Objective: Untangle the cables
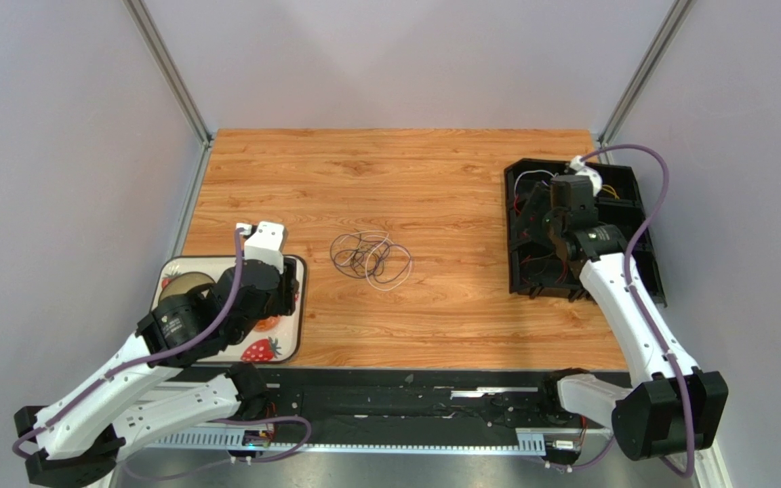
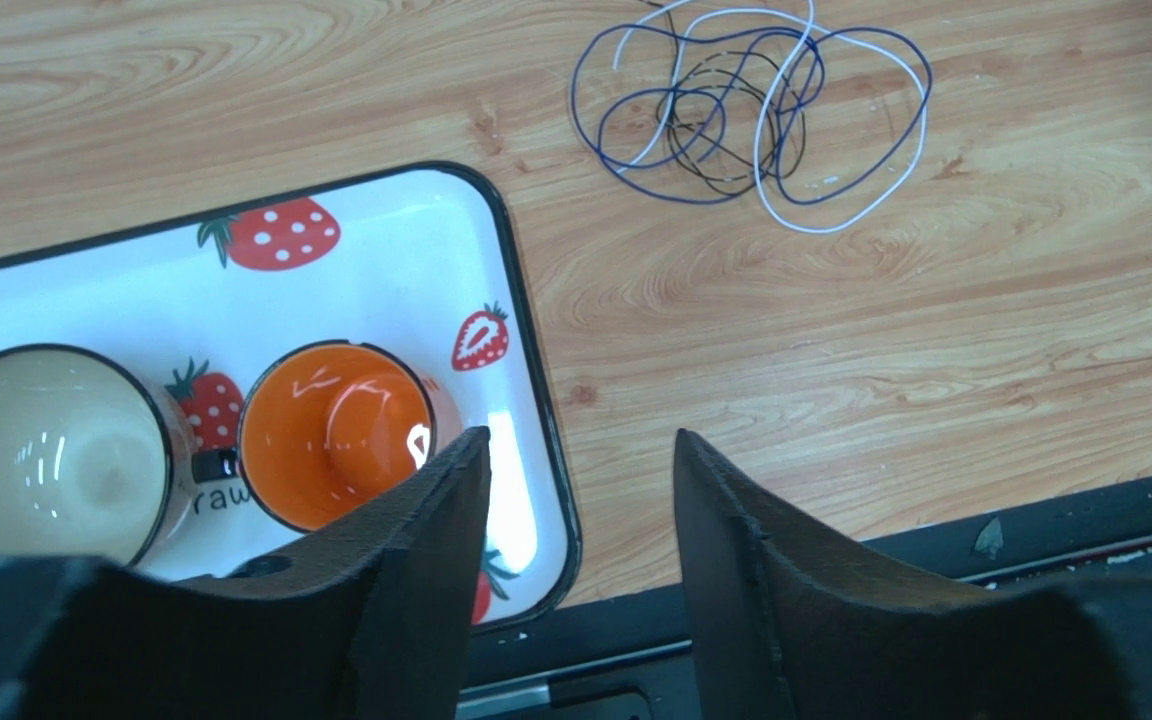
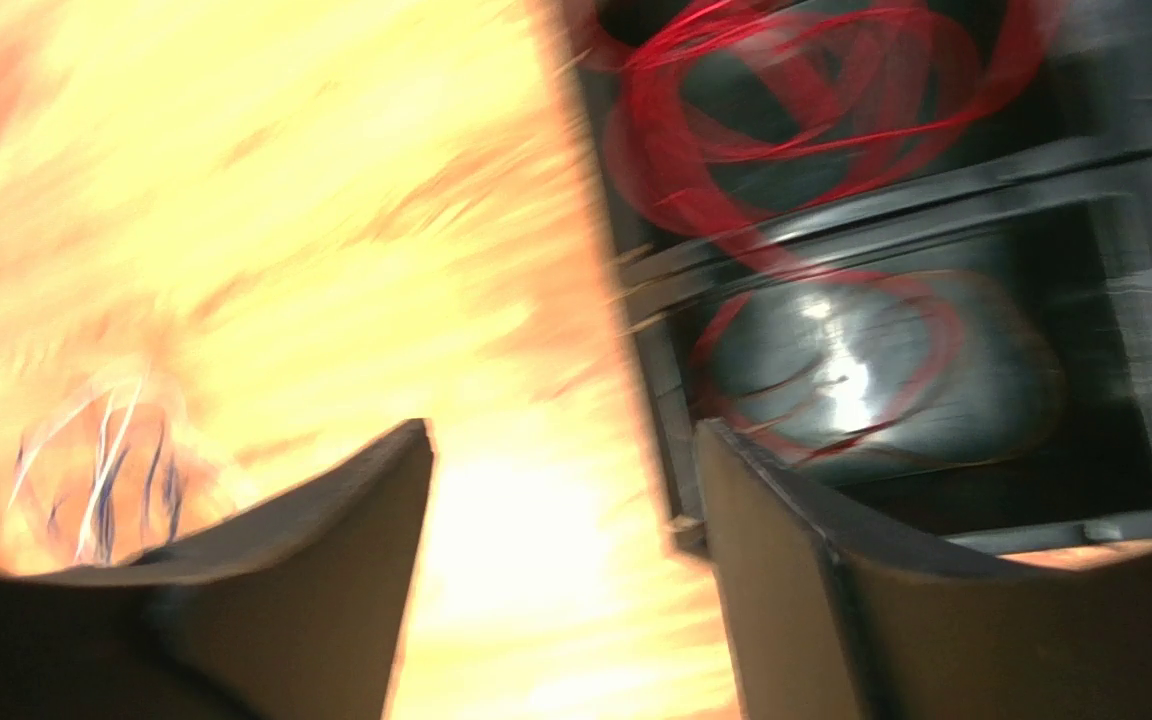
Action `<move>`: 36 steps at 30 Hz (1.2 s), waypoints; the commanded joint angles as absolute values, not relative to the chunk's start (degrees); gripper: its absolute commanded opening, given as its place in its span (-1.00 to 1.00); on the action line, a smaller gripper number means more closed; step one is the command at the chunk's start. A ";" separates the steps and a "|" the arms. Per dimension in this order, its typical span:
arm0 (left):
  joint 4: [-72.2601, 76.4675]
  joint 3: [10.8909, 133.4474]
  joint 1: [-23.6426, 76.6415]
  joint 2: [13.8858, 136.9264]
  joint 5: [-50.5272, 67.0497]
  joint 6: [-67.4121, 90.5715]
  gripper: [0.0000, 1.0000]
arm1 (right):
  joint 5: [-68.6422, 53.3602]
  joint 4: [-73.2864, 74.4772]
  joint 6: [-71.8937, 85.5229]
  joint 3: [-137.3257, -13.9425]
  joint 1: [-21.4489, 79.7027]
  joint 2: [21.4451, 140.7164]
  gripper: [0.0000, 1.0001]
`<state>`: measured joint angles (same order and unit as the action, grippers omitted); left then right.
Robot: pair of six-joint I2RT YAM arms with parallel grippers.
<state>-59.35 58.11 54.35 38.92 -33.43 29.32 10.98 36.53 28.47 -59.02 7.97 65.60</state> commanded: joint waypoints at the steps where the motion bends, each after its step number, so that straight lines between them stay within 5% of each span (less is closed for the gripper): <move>1: -57.31 58.97 54.58 42.87 -32.26 28.48 0.21 | 7.91 39.11 26.89 -62.75 17.28 66.18 0.47; 21: -36.39 66.09 50.01 73.82 -21.72 30.41 0.22 | -6.58 26.02 31.46 -64.59 31.73 85.68 0.34; 36: -47.19 63.11 49.83 63.65 -24.08 34.80 0.16 | -12.22 22.94 29.71 -75.41 32.87 103.97 0.19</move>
<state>-43.38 63.92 49.89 69.25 -22.15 32.64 -10.76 25.17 30.96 -71.85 32.25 101.23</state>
